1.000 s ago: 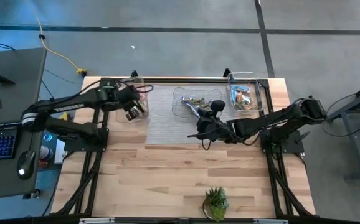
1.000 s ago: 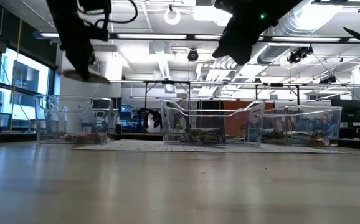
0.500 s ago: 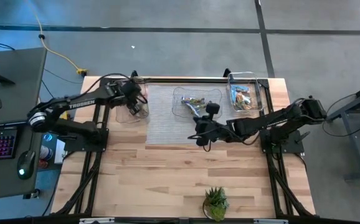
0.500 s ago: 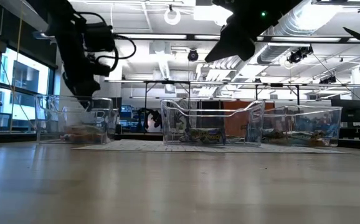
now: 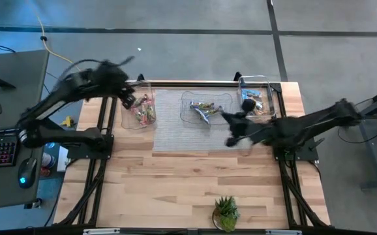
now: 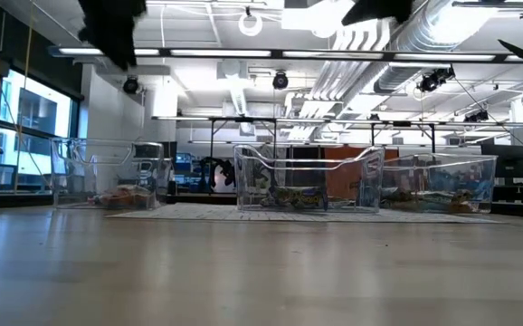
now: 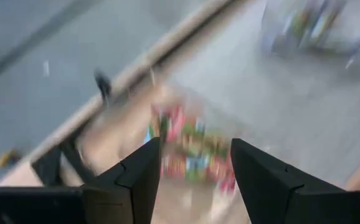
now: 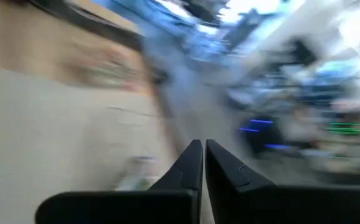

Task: Pick and place Granola Bars by type
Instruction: Return to Home Position

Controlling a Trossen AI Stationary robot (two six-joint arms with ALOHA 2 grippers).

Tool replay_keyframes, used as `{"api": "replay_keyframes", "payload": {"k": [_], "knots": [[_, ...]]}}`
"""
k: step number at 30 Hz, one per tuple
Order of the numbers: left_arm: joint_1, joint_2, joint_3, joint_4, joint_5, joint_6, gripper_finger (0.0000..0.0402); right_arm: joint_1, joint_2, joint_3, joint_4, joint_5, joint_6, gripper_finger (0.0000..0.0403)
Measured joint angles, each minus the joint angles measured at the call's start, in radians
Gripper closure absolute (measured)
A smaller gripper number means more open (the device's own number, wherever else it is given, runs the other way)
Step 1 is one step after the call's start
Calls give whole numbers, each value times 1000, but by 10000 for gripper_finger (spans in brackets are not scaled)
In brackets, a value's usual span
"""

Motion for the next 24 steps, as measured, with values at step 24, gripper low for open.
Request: {"api": "replay_keyframes", "payload": {"k": [24], "knots": [[-354, -931, -1162, 1376, 239, -192, 216, -120, -911, -885, 604, -622, 273, 401]]}}
